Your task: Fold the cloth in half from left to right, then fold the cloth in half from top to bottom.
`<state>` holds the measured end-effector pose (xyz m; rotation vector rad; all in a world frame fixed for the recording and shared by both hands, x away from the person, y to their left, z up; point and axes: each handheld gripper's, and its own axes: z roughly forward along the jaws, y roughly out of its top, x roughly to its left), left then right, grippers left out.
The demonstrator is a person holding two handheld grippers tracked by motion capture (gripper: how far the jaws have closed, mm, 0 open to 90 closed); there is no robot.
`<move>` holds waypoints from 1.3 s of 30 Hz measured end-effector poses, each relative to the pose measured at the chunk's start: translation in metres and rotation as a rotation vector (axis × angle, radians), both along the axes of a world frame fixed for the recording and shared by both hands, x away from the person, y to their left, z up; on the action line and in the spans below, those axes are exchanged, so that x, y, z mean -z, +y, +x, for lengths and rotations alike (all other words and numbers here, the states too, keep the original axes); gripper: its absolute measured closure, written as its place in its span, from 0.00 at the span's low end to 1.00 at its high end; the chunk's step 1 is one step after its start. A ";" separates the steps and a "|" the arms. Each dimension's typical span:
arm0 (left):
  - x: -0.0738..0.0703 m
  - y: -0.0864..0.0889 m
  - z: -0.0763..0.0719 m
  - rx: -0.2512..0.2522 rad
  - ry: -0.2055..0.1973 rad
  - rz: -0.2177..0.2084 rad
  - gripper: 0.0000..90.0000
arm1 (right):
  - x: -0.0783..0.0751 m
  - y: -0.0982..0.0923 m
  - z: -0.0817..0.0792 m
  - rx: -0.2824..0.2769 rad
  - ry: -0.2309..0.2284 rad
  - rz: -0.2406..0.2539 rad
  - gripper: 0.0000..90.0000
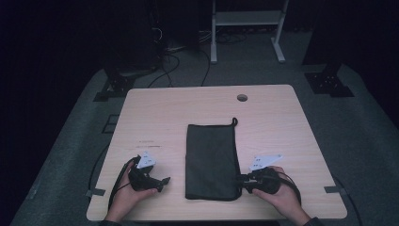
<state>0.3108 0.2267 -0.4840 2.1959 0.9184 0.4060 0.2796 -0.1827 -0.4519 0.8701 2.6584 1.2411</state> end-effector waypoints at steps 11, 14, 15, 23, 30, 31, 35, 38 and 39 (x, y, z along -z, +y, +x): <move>-0.002 0.001 0.001 0.010 0.006 0.004 0.01 | 0.010 -0.001 0.007 -0.010 -0.028 -0.117 0.72; -0.003 0.001 0.002 0.012 0.012 -0.009 0.05 | 0.006 -0.003 0.010 0.003 -0.034 -0.093 0.69; -0.005 0.000 0.005 0.010 0.022 -0.015 0.07 | 0.003 -0.005 0.015 0.019 -0.052 -0.085 0.67; -0.018 -0.005 0.018 0.037 0.030 -0.038 0.22 | -0.005 -0.013 0.049 0.086 -0.064 -0.036 0.62; -0.035 -0.014 0.031 0.074 0.017 -0.057 0.30 | -0.012 -0.017 0.074 0.136 -0.064 0.004 0.56; -0.038 -0.016 0.035 0.077 0.013 -0.055 0.31 | -0.013 -0.017 0.079 0.140 -0.061 0.009 0.56; -0.048 -0.023 0.052 0.086 -0.001 -0.055 0.37 | -0.016 -0.018 0.097 0.168 -0.072 0.006 0.57; -0.054 -0.029 0.067 0.089 0.003 -0.062 0.41 | -0.020 -0.018 0.110 0.183 -0.083 0.015 0.57; -0.058 -0.033 0.078 0.089 0.001 -0.064 0.42 | -0.022 -0.018 0.119 0.192 -0.095 0.009 0.56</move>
